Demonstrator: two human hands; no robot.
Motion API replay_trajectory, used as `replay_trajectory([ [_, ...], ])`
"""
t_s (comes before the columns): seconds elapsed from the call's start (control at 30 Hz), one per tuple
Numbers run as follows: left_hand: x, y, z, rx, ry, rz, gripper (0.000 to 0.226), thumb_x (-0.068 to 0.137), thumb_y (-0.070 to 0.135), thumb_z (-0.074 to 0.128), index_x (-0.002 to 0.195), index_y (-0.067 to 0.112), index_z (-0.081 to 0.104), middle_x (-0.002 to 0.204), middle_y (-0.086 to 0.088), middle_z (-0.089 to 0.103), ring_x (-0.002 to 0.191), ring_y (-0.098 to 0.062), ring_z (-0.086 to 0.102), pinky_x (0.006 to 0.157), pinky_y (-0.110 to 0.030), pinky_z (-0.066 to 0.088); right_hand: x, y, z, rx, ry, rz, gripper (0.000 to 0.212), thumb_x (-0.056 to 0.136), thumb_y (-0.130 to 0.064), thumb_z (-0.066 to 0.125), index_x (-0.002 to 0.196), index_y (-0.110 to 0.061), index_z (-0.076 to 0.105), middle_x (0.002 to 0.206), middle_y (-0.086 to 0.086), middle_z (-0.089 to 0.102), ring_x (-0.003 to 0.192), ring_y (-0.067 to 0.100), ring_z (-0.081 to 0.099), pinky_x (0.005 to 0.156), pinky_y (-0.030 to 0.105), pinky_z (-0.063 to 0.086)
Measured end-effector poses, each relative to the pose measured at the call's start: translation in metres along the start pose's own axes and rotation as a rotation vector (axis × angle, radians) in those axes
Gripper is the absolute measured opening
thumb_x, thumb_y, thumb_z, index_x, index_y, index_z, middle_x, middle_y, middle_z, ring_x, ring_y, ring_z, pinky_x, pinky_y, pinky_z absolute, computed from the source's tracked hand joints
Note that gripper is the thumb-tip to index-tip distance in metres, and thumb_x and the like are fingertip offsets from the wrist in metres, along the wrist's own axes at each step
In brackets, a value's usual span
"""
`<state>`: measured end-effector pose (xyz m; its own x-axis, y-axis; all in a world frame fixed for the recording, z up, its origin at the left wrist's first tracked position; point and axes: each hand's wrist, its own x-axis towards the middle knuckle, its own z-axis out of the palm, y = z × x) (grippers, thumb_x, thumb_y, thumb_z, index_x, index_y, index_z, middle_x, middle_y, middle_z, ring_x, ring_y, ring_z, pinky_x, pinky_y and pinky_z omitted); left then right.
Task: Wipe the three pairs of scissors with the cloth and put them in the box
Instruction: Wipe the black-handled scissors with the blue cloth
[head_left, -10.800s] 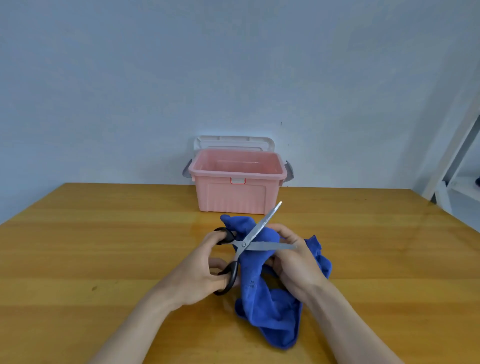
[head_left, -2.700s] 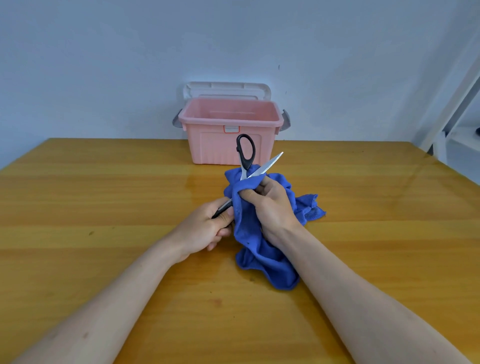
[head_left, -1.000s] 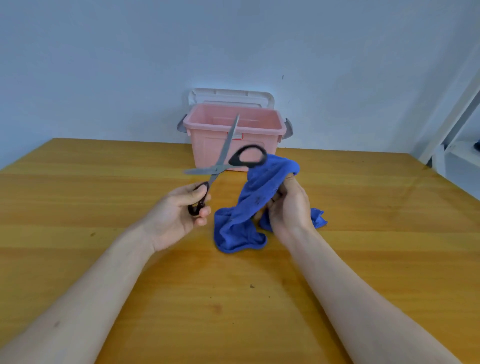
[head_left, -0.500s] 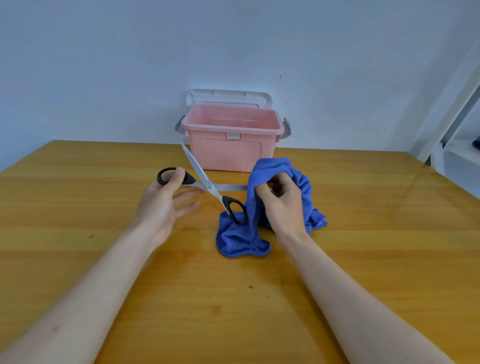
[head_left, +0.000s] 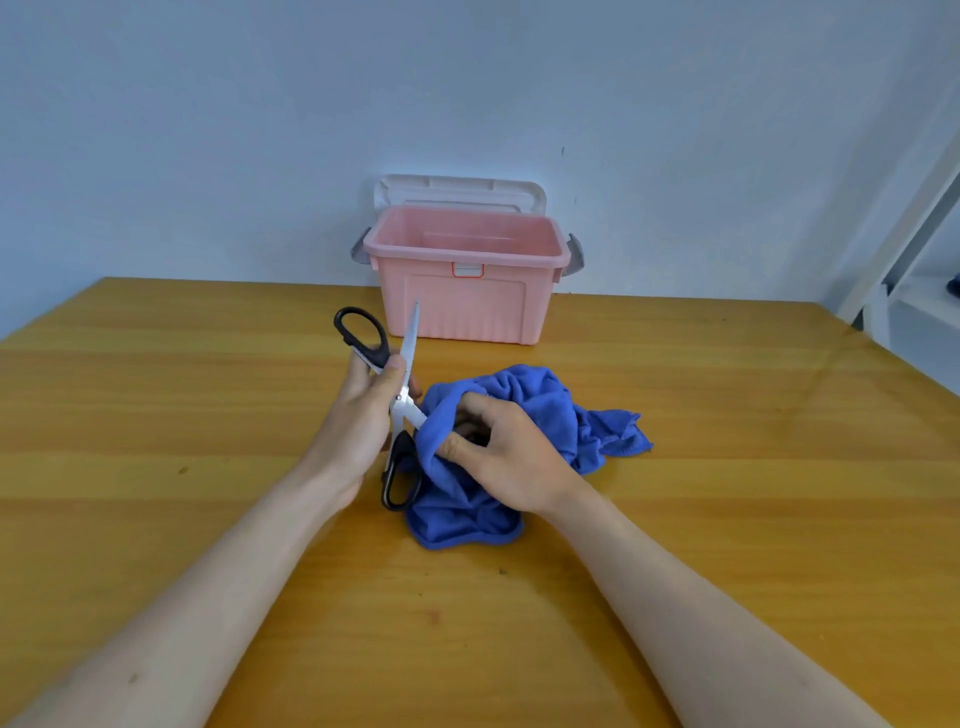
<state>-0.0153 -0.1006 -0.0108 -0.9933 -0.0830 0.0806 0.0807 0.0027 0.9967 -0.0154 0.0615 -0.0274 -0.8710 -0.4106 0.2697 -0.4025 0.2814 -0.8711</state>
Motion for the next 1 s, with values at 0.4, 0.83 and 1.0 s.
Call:
replay_trajectory([
  [0.4,0.004,0.016,-0.019,-0.256,0.048,-0.142,0.022,0.102,0.049,0.03,0.101,0.035,0.047,0.083,-0.002,0.05,0.05,-0.007,0.041,0.03,-0.013,0.021,0.011,-0.002,-0.028,0.271,0.535,0.086,0.035,0.101,-0.037,0.047,0.097,-0.005,0.06,0.092,0.03,0.061,0.085,0.034,0.066,0.076,0.047,0.052],
  [0.83,-0.022,0.012,0.011,-0.053,-0.394,-0.094,0.033,0.097,0.051,0.034,0.123,0.05,0.053,0.08,0.003,0.066,0.064,-0.022,0.053,0.043,-0.03,0.042,0.001,-0.014,0.003,0.285,0.197,0.144,0.011,0.097,-0.016,0.06,0.092,-0.01,0.067,0.078,0.002,0.066,0.071,0.01,0.063,0.069,0.026,0.052],
  [1.0,-0.024,0.01,0.012,0.025,-0.431,-0.107,0.044,0.092,0.059,0.031,0.134,0.055,0.042,0.107,-0.004,0.068,0.072,-0.02,0.062,0.051,-0.034,0.049,0.001,-0.014,0.003,0.397,0.279,0.187,0.011,0.093,-0.01,0.065,0.085,-0.006,0.07,0.078,0.007,0.07,0.075,0.02,0.067,0.076,0.036,0.054],
])
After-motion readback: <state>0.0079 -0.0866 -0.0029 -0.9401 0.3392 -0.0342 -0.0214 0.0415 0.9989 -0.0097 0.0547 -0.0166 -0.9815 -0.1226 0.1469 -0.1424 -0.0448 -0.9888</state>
